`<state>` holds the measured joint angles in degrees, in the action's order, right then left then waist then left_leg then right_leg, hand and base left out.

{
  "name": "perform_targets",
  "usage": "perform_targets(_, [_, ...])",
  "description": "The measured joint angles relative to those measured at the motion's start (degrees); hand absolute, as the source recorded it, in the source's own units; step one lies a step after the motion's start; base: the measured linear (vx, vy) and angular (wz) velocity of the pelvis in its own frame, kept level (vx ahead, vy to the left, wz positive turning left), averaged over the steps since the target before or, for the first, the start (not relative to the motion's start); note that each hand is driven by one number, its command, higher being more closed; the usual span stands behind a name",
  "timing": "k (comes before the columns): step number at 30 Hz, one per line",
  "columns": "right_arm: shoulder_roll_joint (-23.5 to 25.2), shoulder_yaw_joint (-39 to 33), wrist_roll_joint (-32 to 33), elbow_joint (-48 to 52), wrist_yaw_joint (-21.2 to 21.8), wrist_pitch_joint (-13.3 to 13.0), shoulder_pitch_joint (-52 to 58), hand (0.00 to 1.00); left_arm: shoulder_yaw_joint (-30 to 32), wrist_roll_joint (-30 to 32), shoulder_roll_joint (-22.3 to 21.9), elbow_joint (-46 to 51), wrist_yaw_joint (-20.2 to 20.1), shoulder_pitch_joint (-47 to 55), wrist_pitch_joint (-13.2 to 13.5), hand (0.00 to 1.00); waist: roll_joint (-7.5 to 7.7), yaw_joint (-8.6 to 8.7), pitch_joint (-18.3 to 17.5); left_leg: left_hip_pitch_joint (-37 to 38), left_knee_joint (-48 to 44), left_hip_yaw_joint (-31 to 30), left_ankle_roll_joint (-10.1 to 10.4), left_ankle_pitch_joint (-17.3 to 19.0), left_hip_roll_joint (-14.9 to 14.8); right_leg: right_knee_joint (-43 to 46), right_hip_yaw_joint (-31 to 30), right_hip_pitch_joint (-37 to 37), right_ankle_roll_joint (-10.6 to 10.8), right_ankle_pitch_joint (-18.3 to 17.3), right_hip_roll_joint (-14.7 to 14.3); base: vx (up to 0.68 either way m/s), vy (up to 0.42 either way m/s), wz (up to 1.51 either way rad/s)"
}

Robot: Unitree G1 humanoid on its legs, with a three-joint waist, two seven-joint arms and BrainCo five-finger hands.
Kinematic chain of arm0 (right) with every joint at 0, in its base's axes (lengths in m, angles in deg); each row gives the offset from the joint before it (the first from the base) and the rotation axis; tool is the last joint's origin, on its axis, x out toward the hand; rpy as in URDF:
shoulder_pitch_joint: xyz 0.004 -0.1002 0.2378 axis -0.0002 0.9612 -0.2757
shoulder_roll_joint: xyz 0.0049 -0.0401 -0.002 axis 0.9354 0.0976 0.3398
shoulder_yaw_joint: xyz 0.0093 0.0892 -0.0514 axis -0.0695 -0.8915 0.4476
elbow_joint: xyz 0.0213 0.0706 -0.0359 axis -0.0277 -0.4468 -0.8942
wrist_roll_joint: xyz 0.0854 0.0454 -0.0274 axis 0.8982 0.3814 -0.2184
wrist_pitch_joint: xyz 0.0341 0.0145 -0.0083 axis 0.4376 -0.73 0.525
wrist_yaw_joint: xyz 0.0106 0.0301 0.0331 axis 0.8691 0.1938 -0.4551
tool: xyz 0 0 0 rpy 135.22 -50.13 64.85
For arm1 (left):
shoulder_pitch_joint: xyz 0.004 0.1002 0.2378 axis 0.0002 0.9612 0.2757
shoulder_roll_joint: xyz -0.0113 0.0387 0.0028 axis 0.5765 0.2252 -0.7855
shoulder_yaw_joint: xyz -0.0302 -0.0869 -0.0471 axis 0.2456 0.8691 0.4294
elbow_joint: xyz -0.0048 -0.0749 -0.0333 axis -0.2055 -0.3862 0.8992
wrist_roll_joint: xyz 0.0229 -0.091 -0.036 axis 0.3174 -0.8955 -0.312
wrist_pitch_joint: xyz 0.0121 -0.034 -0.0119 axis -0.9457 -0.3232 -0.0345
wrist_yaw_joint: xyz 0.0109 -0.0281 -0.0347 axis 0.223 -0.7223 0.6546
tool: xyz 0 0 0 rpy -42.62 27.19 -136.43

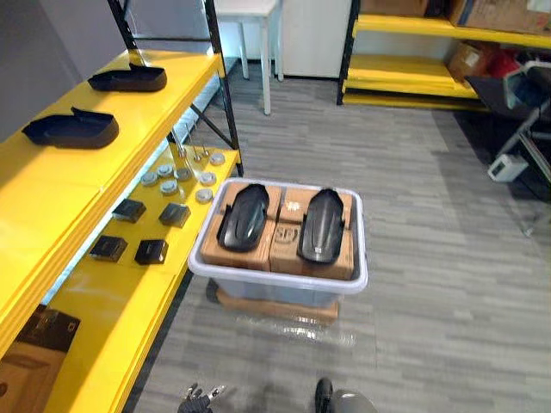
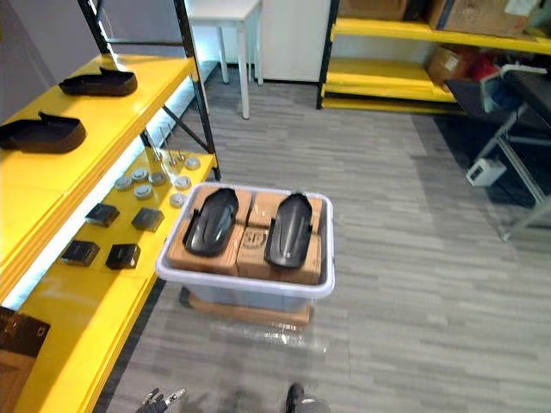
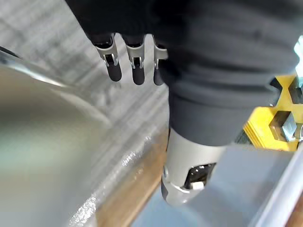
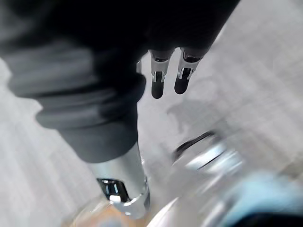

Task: Walk over and take plastic housings, then place them on the shelf

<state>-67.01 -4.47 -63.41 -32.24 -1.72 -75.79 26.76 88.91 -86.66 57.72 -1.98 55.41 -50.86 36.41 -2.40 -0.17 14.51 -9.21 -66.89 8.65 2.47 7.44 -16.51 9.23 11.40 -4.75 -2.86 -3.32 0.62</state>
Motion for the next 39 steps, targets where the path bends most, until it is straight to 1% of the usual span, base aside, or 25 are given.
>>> perform_targets(1, [-0.27,0.83,0.0,0.84,-0.09,-0.09,-0.16,0.0,0.01,0.0,0.25,0.01,-0.13,0.0,-0.06,0.0,0.25,-0.25,0.08,-0.82,2.76,1.95,0.53,0.49,-0.27,-1.22,-0.21,-1.58,0.01,-0.01,0.58,0.55,-0.027,-0.27])
perform_targets(2, [-0.45,1.14,0.02,2.72,-0.33,-0.17,-1.23,0.0,0.16,-0.16,0.27,-0.02,-0.12,0.41,-0.04,0.0,0.31,-0.17,0.39,-1.53,11.37,6.0,2.05,1.85,-0.72,-2.85,-0.57,-4.19,0.21,-0.08,1.84,0.51,0.035,-0.26])
perform_targets(3, [-0.24,1.54,0.01,5.32,-0.83,-0.27,-1.51,0.0,0.12,-0.13,0.34,-0.01,-0.09,0.79,0.07,0.0,0.44,-0.02,0.47,-1.36,23.23,9.47,2.64,2.2,-0.08,-2.82,-0.85,-5.3,1.92,-0.93,3.12,0.49,0.061,-0.26])
perform_targets(4, [-0.21,2.62,0.01,8.84,-1.19,-0.35,-1.04,0.0,-0.01,0.02,0.14,0.05,-0.08,1.33,0.06,0.0,0.01,0.26,0.21,-0.57,36.62,11.15,2.12,0.4,1.6,-2.23,-0.76,-5.52,3.66,-2.04,3.89,0.45,0.13,-0.19])
perform_targets(5, [-0.63,4.32,-0.34,14.28,-1.98,-0.36,0.49,0.0,-0.71,0.12,-0.47,0.08,0.16,2.2,0.08,0.0,-1.74,0.71,-0.71,-1.0,48.88,10.33,1.56,-9.4,2.87,-1.63,-0.8,-5.01,5.58,-3.59,2.96,0.34,0.145,-0.17])
perform_targets(6, [-0.35,5.59,-0.76,19.74,-2.7,-0.47,2.09,0.0,-2.15,0.12,-0.85,-0.1,0.56,3.15,0.08,0.0,-3.12,0.77,-1.44,-1.29,52.08,11.02,-1.66,-12.51,3.06,-1.54,-1.32,-5.39,6.49,-5.44,2.39,0.45,0.209,0.09])
perform_targets(7, [1.38,7.47,-2.82,27.19,-3.63,-0.44,4.23,0.0,-2.76,0.1,0.51,-0.29,1.02,2.96,0.15,0.0,-1.1,1.36,-1.69,-0.4,54.5,10.77,-1.54,-12.67,5.71,-1.1,-1.41,-5.41,6.58,-6.21,4.59,0.52,0.218,0.33])
perform_targets(8, [2.21,8.73,-4.28,35.12,-3.99,-0.63,6.76,0.0,-3.93,0.11,1.68,-0.01,1.03,3.03,0.23,0.0,-0.29,1.67,-2.06,0.62,58.25,10.41,-1.99,-13.72,7.8,0.4,-1.42,-4.57,6.57,-6.21,5.76,0.49,0.188,0.53])
perform_targets(10, [2.92,9.76,-8.68,45.09,-5.0,-1.43,8.39,0.0,-5.86,0.21,2.34,0.03,1.05,3.38,0.23,0.0,0.42,1.77,-2.54,3.07,63.8,10.24,-2.08,-15.21,9.49,3.68,-3.17,-3.09,6.48,-6.09,6.63,0.3,0.126,0.29])
perform_targets(11, [3.13,10.07,-9.86,47.24,-5.2,-1.8,8.37,0.0,-6.48,0.26,2.54,0.06,1.05,3.6,0.22,0.0,0.51,1.85,-2.6,3.75,65.02,10.33,-1.99,-15.55,9.65,4.53,-3.7,-2.72,6.57,-5.99,6.64,0.23,0.105,0.06])
perform_targets(13, [3.64,11.42,-13.43,53.8,-6.16,-3.21,8.23,0.0,-7.61,0.86,3.0,0.34,1.07,4.18,0.25,0.0,1.25,1.37,-3.21,6.22,69.38,10.75,-1.27,-16.54,10.26,5.17,-4.84,-2.45,7.57,-5.28,6.37,0.2,0.059,-0.06])
perform_targets(17, [3.69,10.66,-14.01,54.91,-7.72,-4.05,5.08,0.0,-9.92,1.28,3.51,2.02,1.18,4.21,0.44,0.0,1.36,0.7,-3.05,5.78,70.99,10.88,-0.95,-16.88,10.48,4.02,-4.55,-1.94,8.24,-4.85,6.11,0.1,-0.02,0.0])
perform_targets(20, [3.36,8.44,-14.17,53.53,-11.06,-3.92,-1.62,0.0,-12.61,1.14,3.79,4.79,1.97,4.18,0.82,0.0,1.0,0.47,-1.82,2.35,69.93,9.34,-1.02,-16.89,9.86,6.81,-4.32,1.53,8.36,-4.77,5.43,0.08,-0.066,0.21])
perform_targets(21, [2.7,7.63,-14.56,52.08,-12.26,-3.86,-5.04,0.0,-13.51,1.08,3.86,5.84,2.2,3.93,0.99,0.0,0.18,0.61,-0.05,1.71,69.23,8.37,-1.04,-16.88,8.45,10.84,-4.52,3.62,8.4,-4.64,4.78,0.02,-0.095,0.24])
perform_targets(22, [1.35,6.78,-15.46,50.28,-13.14,-3.81,-8.59,0.0,-14.17,1.04,3.22,6.24,2.28,2.83,1.03,0.0,-1.6,0.41,1.98,0.73,68.42,7.46,-1.01,-16.9,6.73,14.6,-4.82,6.88,8.44,-7.2,4.02,-0.09,-0.119,0.21])
perform_targets(23, [-0.14,6.43,-16.04,48.38,-14.36,-3.67,-12.4,0.0,-14.59,0.66,2.94,5.98,2.47,1.98,1.05,0.0,-2.23,-0.12,2.81,-1.11,67.3,6.8,-0.99,-16.9,6.19,8.14,-4.41,7.72,8.19,-10.05,3.01,-0.18,-0.173,0.23])
perform_targets(24, [-1.61,5.91,-16.15,45.6,-16.28,-3.58,-16.62,0.0,-15.34,-0.2,3.66,6.49,2.55,0.89,1.58,0.0,-0.91,-1.13,4.42,-2.9,65.58,6.64,-0.37,-16.38,7.42,-0.64,-4.66,8.63,7.41,-4.49,4.54,-0.19,-0.206,0.4])
perform_targets(25, [-3.08,5.54,-16.19,42.59,-17.54,-3.4,-20.05,0.0,-15.61,-0.54,3.81,6.47,2.83,-0.7,1.94,0.0,-1.23,-0.86,6.73,-3.85,64.12,5.55,0.13,-15.99,8.3,-0.24,-3.75,9.43,7.18,-3.94,5.55,-0.18,-0.244,0.35])
perform_targets(26, [-5.23,5.85,-16.2,38.81,-18.81,-2.12,-24.2,0.0,-16.52,-1.18,3.42,6.66,3.3,-0.92,1.83,0.0,-2.82,-1.35,8.07,-5.63,62.93,4.94,0.53,-15.68,7.43,-0.5,-3.2,10.26,7.12,-3.33,4.73,-0.11,-0.171,0.21])
perform_targets(28, [-6.32,5.85,-16.12,33.61,-21.18,-1.1,-28.78,0.0,-17.94,-1.97,3.66,6.77,3.92,-1.03,2.07,0.0,-4.38,-1.7,10.4,-7.72,62.41,4.43,0.6,-15.66,6.54,-0.28,-3.08,11.89,6.86,-3.24,3.77,-0.07,-0.089,-0.01])
perform_targets(31, [-8.52,5.73,-15.41,27.12,-22.45,-0.13,-31.48,0.0,-18.95,-3.63,4.1,6.61,4.45,-1.72,2.24,0.0,-4.39,-2.2,10.92,-10.98,60.75,3.88,1.02,-15.23,6.4,0.9,-3.12,14.79,6.87,-3.25,3.68,0.02,-0.005,0.04])
perform_targets(33, [-9.76,5.59,-14.07,25.01,-23.39,-0.04,-33.71,0.0,-20.22,-4.79,4.88,5.97,4.74,-3.12,2.28,0.0,-4.4,-2.36,11.71,-12.55,58.75,3.81,0.58,-14.09,6.35,2.23,-3.23,16.11,7.0,-3.34,3.97,0.04,0.04,-0.01])
perform_targets(34, [-10.32,6.27,-13.6,24.75,-24.12,0.03,-34.6,0.0,-20.37,-5.56,5.06,5.15,4.93,-4.46,2.21,0.0,-4.35,-2.43,12.0,-13.73,56.76,3.85,0.44,-12.83,6.26,3.19,-3.39,16.97,7.24,-3.53,4.24,0.02,0.06,-0.04])
perform_targets(38, [-9.28,7.55,-13.53,27.28,-25.36,-0.02,-32.77,0.0,-20.37,-7.0,5.1,4.75,6.16,-6.25,2.3,0.0,-3.97,-2.37,12.43,-15.13,54.02,4.38,0.12,-10.95,5.89,4.07,-4.56,17.93,7.32,-3.61,4.59,0.02,0.044,-0.1])
perform_targets(39, [-8.59,8.84,-13.71,29.77,-25.35,-0.03,-30.68,1.0,-20.22,-7.65,5.25,4.87,6.58,-6.56,2.38,0.0,-3.49,-2.29,12.72,-15.28,53.55,4.74,0.05,-10.48,5.84,4.07,-4.71,18.09,7.3,-3.71,4.68,0.01,0.034,-0.13])
